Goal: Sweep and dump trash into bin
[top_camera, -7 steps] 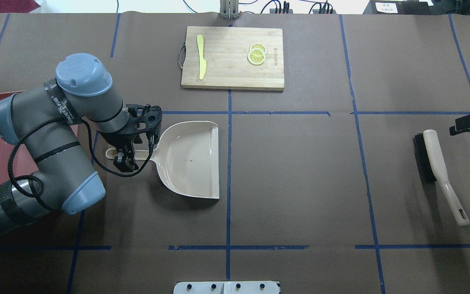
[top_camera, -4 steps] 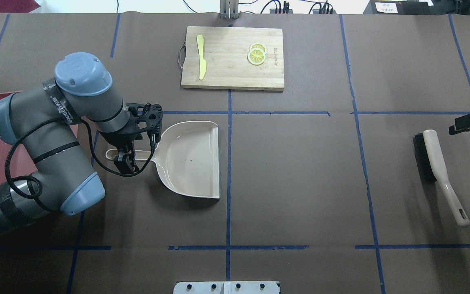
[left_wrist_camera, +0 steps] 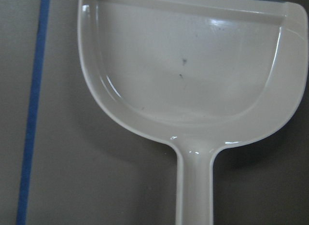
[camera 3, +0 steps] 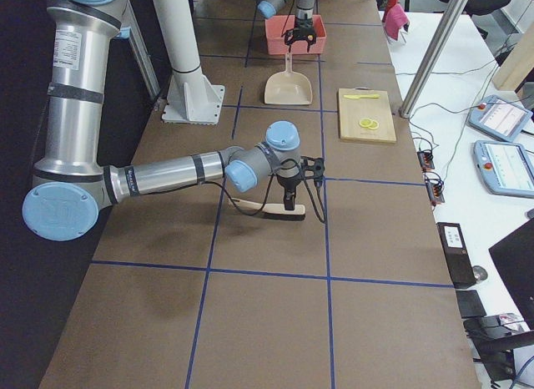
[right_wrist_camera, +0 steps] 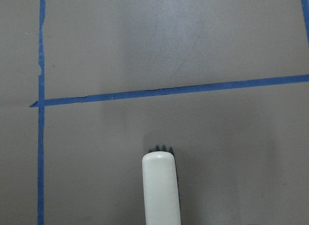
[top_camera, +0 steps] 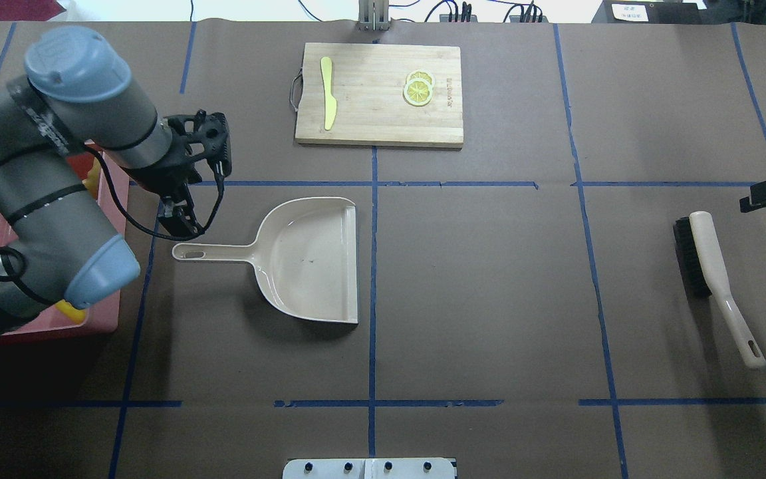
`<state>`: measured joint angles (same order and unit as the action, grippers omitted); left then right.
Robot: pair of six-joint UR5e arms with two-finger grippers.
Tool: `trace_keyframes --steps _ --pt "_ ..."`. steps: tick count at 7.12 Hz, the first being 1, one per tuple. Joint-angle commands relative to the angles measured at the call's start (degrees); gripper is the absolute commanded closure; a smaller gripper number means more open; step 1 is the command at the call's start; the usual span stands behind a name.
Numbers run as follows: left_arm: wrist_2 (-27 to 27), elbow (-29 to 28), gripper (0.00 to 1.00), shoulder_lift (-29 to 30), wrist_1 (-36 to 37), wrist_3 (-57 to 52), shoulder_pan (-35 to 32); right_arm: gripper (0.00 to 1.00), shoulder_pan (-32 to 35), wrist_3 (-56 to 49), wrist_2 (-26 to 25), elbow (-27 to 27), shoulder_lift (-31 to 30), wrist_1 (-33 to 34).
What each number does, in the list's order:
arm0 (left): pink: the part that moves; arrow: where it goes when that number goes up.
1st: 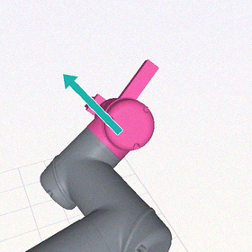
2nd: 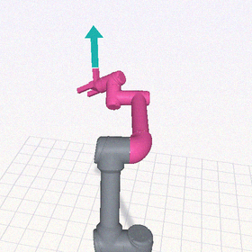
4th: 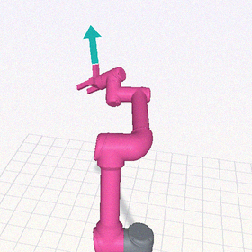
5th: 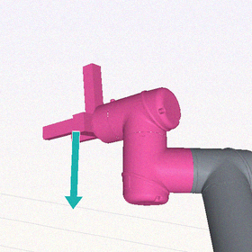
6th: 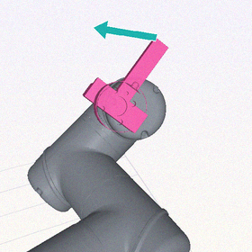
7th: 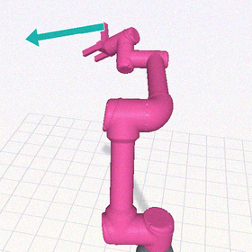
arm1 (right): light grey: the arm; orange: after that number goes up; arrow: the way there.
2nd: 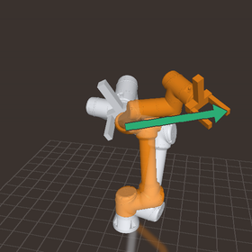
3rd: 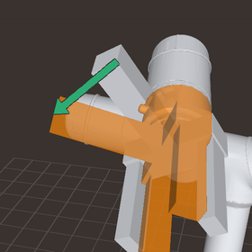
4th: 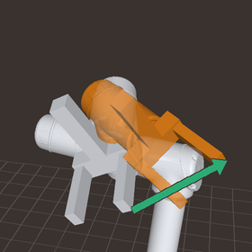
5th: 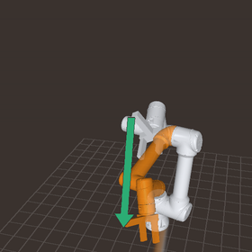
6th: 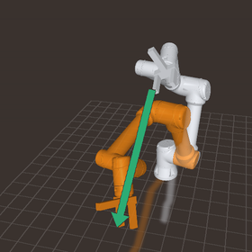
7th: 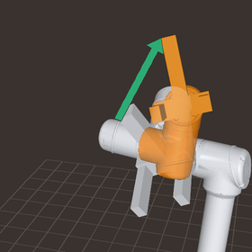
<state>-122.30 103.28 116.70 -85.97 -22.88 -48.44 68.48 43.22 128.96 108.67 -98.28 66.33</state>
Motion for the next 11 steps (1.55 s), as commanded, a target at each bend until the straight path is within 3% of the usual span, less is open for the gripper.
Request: trace_keyframes --steps 1,2,3,4,5,7,9,11 --pt "0.2 -0.6 0.0 -5.6 0.1 2.0 -12.1 0.0 3.7 -1.8 0.8 -0.6 1.8 1.4" --pt "0.2 -1.3 0.0 -8.7 0.2 4.7 -16.0 0.0 5.8 -9.1 1.0 -1.0 2.9 6.0" --pt "-0.1 -1.8 0.0 -10.8 2.8 7.0 -20.4 0.0 9.5 -19.2 2.5 -0.8 6.4 16.0" --pt "-0.6 -3.1 0.0 -11.1 10.4 7.6 -24.2 0.0 13.1 -29.8 3.7 -0.7 9.5 27.2" --pt "-0.9 -4.9 0.0 -11.6 15.1 7.6 -27.5 0.0 15.3 -39.2 3.8 -0.8 10.4 34.4" --pt "-1.1 -8.8 0.0 -14.4 14.6 6.6 -34.7 0.0 19.0 -43.7 8.1 -2.1 4.6 34.5" --pt "-2.1 -8.6 0.0 -18.0 14.0 1.8 -40.6 0.0 19.6 -44.8 9.3 -3.3 2.8 32.9" --pt "-2.2 -11.2 0.0 -21.0 11.1 4.6 -41.2 0.0 19.6 -44.1 9.5 -3.9 2.5 32.9"
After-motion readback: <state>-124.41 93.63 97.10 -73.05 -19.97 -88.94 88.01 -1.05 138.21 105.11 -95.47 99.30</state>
